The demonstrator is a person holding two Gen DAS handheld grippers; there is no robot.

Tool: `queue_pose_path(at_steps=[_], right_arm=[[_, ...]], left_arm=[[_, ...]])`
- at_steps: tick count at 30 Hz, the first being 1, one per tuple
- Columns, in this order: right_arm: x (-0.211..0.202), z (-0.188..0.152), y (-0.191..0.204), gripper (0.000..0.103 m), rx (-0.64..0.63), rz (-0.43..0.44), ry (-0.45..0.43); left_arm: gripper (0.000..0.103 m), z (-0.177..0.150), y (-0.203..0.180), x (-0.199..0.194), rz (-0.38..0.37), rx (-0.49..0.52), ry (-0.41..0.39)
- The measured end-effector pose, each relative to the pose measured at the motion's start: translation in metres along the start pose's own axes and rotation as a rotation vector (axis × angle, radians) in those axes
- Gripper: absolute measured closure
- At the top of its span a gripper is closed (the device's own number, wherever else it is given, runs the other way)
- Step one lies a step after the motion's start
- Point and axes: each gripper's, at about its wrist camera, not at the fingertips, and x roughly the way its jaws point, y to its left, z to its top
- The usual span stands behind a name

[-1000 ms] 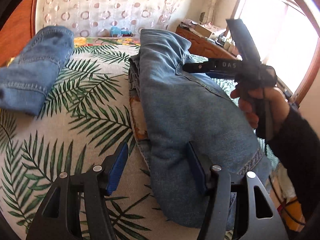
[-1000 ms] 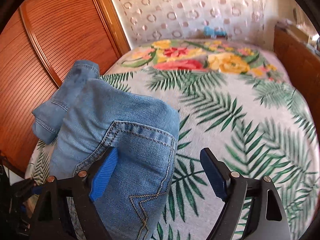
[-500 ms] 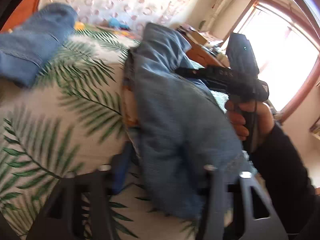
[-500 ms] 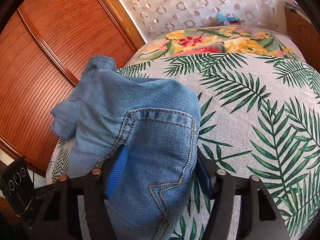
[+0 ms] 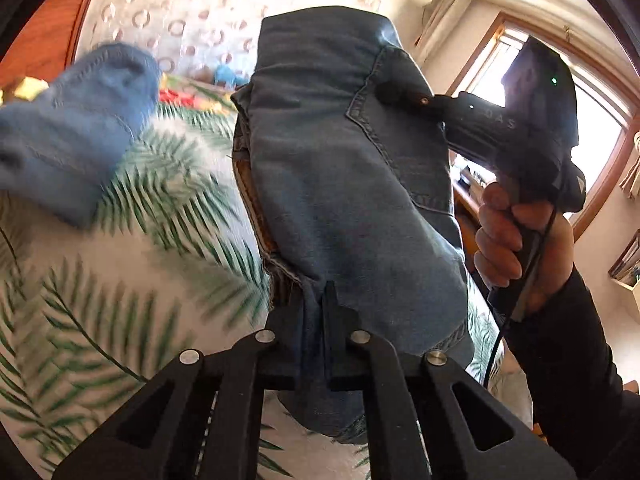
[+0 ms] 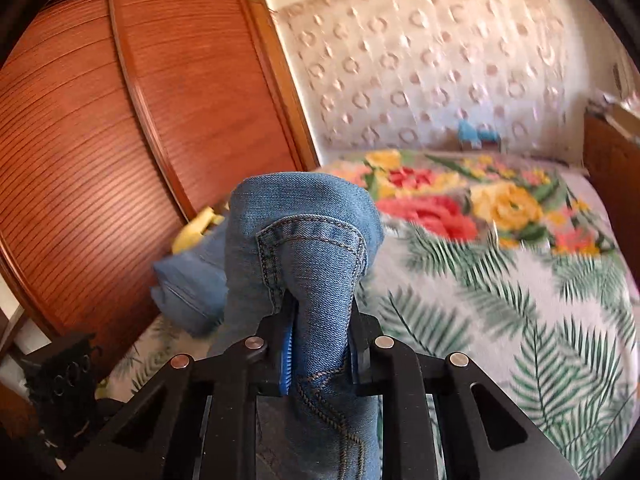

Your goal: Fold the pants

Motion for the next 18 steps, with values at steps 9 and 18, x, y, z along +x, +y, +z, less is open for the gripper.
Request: queue_pose_path(at_steps=[9, 18], right_arm=[[0.024, 0.051, 0.043, 0.083, -0.099, 0.038, -0.093], [0.109, 0.094, 0.075, 0.083, -0.078, 0.193, -0.143]], left_arm=[[0.095, 0.066, 0.044, -0.048, 0.106, 0.041, -0.092], [0.095, 0.122, 0.101, -0.131, 0.248, 0.042, -0.204]])
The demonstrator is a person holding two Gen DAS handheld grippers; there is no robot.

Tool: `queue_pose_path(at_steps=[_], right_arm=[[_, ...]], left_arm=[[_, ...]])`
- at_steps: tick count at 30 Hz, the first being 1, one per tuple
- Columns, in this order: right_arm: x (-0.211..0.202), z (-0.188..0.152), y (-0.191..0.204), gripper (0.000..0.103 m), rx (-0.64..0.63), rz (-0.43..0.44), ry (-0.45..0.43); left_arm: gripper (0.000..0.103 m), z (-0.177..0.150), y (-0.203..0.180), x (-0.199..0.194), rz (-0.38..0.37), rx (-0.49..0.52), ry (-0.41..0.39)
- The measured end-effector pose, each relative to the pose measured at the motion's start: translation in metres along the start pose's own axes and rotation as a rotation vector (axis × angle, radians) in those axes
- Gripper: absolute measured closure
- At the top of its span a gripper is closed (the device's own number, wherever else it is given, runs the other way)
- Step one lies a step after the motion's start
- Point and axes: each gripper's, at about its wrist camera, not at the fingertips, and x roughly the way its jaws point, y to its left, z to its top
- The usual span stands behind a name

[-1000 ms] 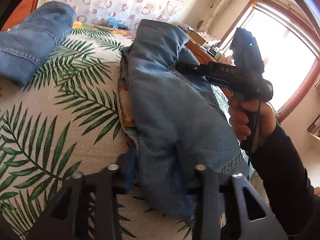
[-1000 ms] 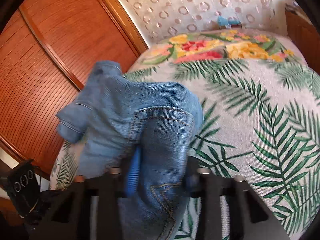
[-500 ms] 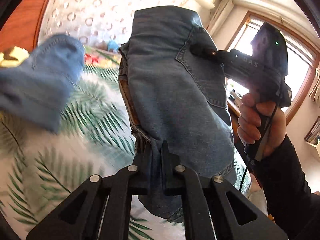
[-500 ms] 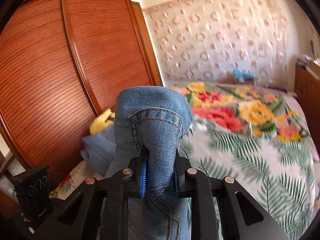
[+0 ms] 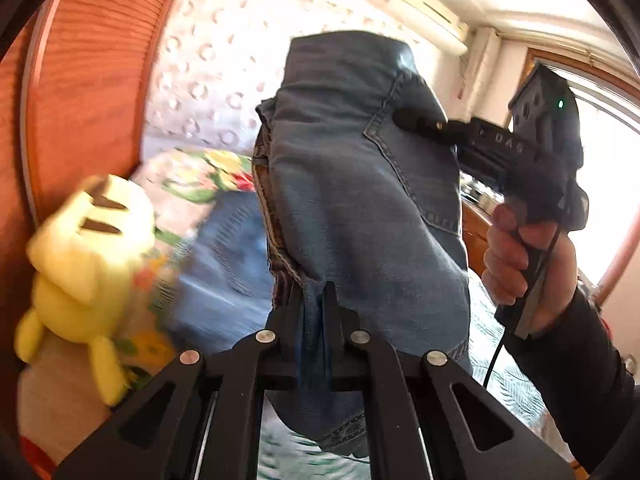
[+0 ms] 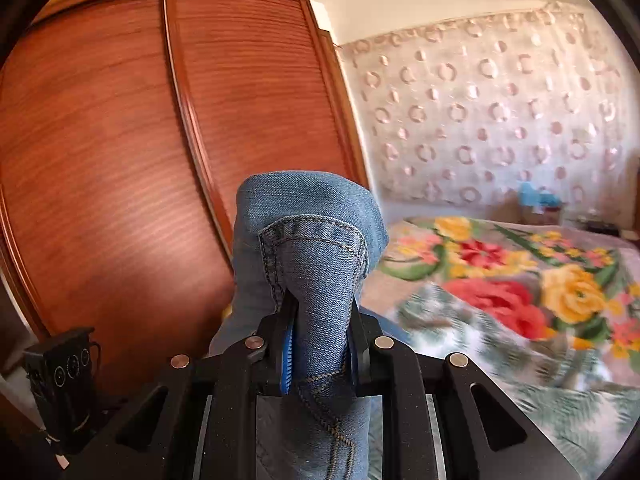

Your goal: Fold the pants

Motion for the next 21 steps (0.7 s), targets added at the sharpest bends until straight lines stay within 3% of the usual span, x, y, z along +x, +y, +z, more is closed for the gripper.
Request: queue_pose_path(at_steps=[5, 9, 11, 13, 16, 21], right_arm=[[0.063, -0.012, -0.036, 0.083, 0.150, 0.089, -0.056], [0.129, -0.055, -0.088, 0.081, 0.257, 0.032, 0.042], [0.160, -0.080, -0.109, 0.079, 0.246, -0.024, 0.146], [0.179, -0.098, -0.125, 0.071, 0.207, -0.067, 0.235], [0.175, -0.100, -0.140, 0.054, 0.108, -0.106, 0.235], [0.171, -0.092, -0.165, 0.054, 0.066, -0.159, 0.198]], left_arm=[[0.095, 0.030, 0.037, 0.017, 0.113, 0.053, 0.027], [0.095, 0.021, 0.066, 0.075, 0.163, 0.042, 0.142], [0.095, 0.011, 0.080, 0.099, 0.178, 0.030, 0.193], [0.095, 0.005, 0.086, 0.106, 0.185, 0.032, 0.191], [0.095, 0.006, 0.091, 0.110, 0.188, 0.043, 0.179], [0.094, 0.005, 0.080, 0.106, 0.231, 0.081, 0.172]])
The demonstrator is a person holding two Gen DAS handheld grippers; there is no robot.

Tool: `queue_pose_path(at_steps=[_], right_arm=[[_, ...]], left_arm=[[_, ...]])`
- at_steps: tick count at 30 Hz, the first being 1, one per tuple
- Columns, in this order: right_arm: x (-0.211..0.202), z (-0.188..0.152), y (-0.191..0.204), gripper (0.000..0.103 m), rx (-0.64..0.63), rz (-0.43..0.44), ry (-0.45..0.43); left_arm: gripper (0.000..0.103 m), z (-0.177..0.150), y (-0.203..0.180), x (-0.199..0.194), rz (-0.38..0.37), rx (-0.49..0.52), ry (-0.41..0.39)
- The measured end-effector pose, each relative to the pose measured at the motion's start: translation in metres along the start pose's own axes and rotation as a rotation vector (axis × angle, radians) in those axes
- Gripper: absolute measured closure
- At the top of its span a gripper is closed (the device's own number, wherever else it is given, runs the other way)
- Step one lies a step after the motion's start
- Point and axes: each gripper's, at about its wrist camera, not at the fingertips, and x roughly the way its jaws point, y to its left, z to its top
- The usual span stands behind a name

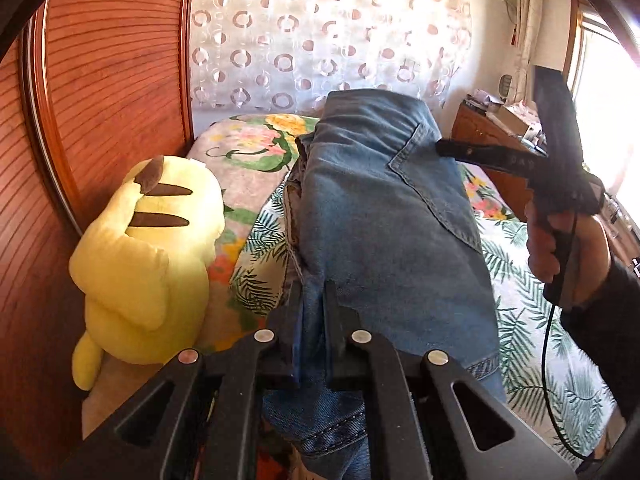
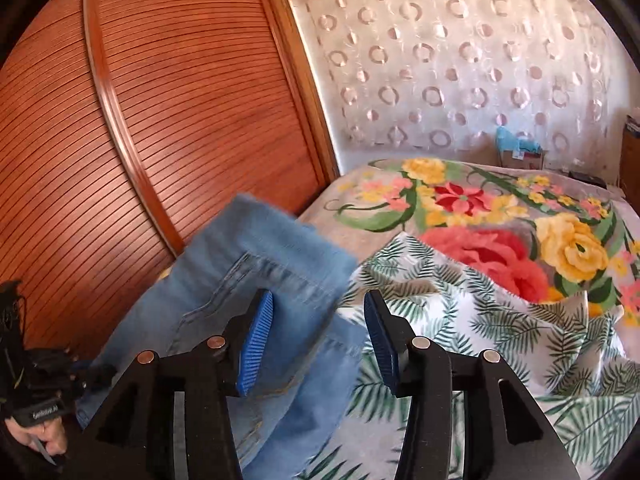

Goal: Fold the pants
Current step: 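Carry the folded jeans onto the other jeans by the plush toy and release both grippers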

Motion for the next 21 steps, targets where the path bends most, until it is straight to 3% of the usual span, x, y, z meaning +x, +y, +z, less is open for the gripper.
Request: queue_pose_path(at_steps=[3, 7, 11, 15, 19, 20, 21], right_arm=[[0.027, -0.006, 0.005, 0.054, -0.034, -0.049, 0.061], [0.029, -0.010, -0.003, 0.054, 0.013, -0.011, 0.058], [0.009, -0.014, 0.006, 0.054, -0.049, -0.017, 0.037], [-0.044, -0.028, 0.025, 0.054, -0.098, -0.027, 0.002], [-0.091, -0.052, 0.036, 0.054, -0.113, -0.040, -0.008], [-0.101, -0.058, 0.036, 0.054, -0.114, -0.044, -0.010], [-0.115, -0.063, 0.040, 0.054, -0.117, -0.047, -0.012]], left_arm=[[0.094, 0.001, -0.004, -0.003, 0.009, -0.004, -0.003], [0.092, 0.002, -0.005, -0.008, 0.035, -0.011, -0.006], [0.077, 0.002, -0.005, -0.020, 0.049, -0.021, -0.043], [0.063, 0.002, -0.019, -0.039, 0.073, 0.005, -0.099], [0.051, 0.003, -0.039, -0.058, 0.050, 0.026, -0.147], [0.042, 0.003, -0.046, -0.061, 0.050, 0.034, -0.154], [0.027, 0.002, -0.052, -0.063, 0.049, 0.040, -0.160]])
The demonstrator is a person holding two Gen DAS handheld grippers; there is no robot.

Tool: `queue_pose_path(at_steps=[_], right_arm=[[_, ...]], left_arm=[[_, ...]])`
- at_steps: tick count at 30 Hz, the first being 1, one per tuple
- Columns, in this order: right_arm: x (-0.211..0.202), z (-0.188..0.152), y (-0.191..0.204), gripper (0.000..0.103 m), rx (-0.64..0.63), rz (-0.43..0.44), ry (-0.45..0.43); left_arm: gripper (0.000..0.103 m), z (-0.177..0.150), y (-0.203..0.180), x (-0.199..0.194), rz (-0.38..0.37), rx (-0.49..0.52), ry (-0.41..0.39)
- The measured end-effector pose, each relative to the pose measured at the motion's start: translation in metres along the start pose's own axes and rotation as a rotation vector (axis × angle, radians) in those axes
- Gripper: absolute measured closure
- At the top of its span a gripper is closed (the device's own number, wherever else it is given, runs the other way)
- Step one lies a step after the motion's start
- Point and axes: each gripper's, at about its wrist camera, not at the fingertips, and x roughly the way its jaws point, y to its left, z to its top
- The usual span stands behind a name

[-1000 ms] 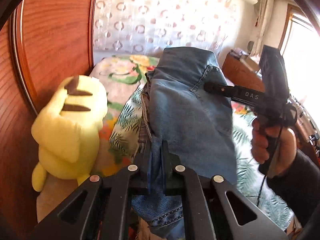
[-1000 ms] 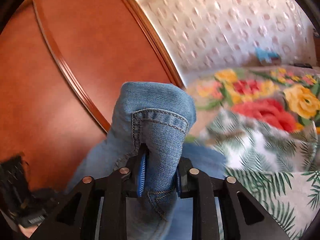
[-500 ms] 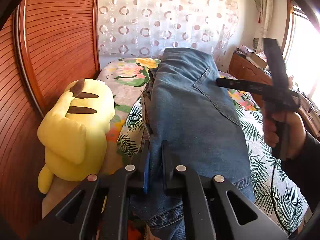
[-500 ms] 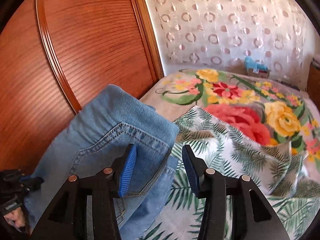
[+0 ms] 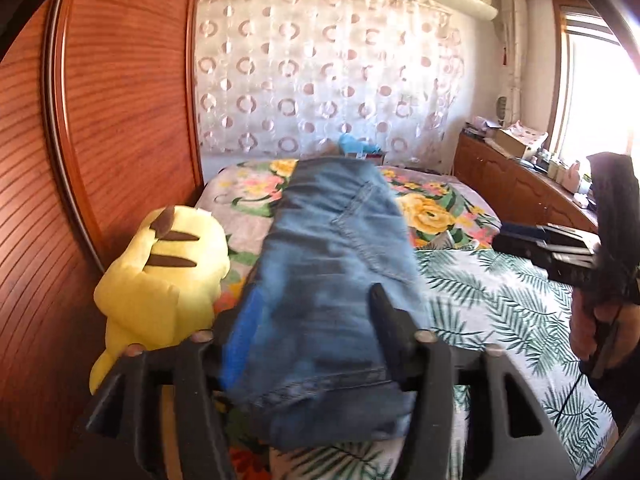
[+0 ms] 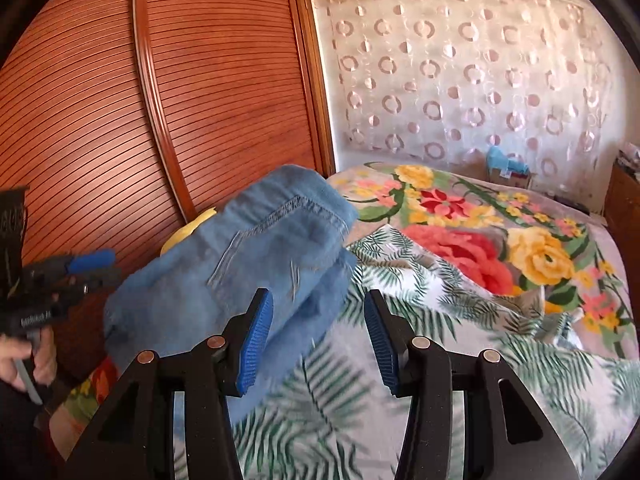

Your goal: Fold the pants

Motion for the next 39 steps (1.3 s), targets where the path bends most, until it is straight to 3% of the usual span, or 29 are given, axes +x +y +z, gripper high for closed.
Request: queue_pose_path(at_steps=[1, 4, 10, 17, 25, 39], right_arm=[[-0.014, -0.006, 0.003, 0.054, -0.002, -0.005, -0.003], [-0.052, -0.018, 0.010, 0.054, 0.000, -0.022, -0.015], [-0.104, -0.043, 0.012, 0.054, 0.019, -0.056, -0.013], [-0.148, -0.061, 0.012, 0.054, 0.044, -0.132, -0.023], [-0.225, -0.085, 0.027, 0.030, 0.082, -0.224, -0.112], [-0.324, -0.121, 0.075, 0.026, 0.153, -0.416, -0.222]], left_arm=[[0.021, 0.000, -0.007, -0.004, -0.008, 0.006, -0.015], [0.018, 0.001, -0.024, -0.010, -0.032, 0.016, -0.030], [0.018, -0.004, -0.056, -0.022, -0.014, 0.038, -0.086], [0.018, -0.007, -0.090, -0.029, -0.064, 0.042, -0.088], [0.018, -0.009, -0.133, -0.054, -0.111, 0.052, -0.108], [0.018, -0.024, -0.191, -0.100, -0.120, 0.094, -0.148]])
